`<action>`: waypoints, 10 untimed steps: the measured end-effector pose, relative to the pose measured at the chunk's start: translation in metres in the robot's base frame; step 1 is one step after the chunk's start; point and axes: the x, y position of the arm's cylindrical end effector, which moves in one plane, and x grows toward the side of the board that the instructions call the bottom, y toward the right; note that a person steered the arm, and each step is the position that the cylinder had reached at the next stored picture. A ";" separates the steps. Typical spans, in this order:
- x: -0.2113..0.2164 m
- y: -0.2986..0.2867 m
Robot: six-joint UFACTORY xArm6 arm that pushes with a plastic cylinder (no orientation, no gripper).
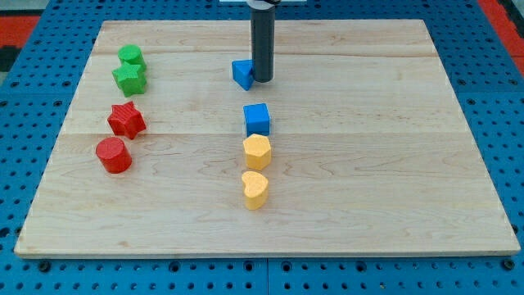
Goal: Move the blue triangle to the top of the blue cube
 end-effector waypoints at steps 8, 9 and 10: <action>0.008 -0.005; 0.000 -0.021; -0.008 -0.046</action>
